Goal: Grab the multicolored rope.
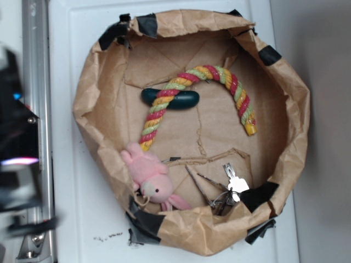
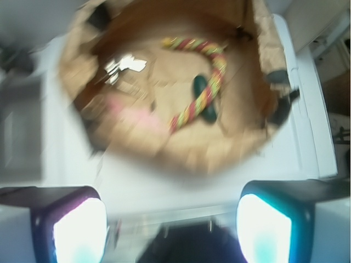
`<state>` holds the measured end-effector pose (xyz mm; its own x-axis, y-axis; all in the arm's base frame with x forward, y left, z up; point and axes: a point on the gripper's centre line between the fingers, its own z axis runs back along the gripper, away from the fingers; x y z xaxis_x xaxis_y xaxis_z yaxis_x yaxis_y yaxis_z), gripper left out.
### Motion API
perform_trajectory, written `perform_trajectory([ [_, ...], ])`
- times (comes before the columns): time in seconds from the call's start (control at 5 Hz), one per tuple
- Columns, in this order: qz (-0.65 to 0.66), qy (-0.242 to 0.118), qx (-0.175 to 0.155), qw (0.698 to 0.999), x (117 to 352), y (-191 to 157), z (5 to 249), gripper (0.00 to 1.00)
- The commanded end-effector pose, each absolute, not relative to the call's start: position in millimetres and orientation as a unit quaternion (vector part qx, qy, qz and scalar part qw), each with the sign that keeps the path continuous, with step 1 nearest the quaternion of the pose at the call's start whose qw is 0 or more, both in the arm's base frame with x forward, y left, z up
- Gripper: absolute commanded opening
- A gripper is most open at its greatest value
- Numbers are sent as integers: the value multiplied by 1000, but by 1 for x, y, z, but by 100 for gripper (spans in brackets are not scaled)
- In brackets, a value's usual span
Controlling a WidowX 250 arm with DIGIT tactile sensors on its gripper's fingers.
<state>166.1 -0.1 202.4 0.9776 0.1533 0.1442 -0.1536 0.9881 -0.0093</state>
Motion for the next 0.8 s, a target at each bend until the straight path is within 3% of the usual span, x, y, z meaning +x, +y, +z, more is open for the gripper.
perform_trajectory([
  [0.0, 63, -68, 34, 995, 267, 13, 132, 100],
  [0.2, 10, -29, 54, 998, 305, 19, 80, 100],
  [0.4, -51, -10, 46, 998, 309, 40, 59, 100],
  [0.6, -61, -14, 20, 998, 295, 61, 59, 100],
])
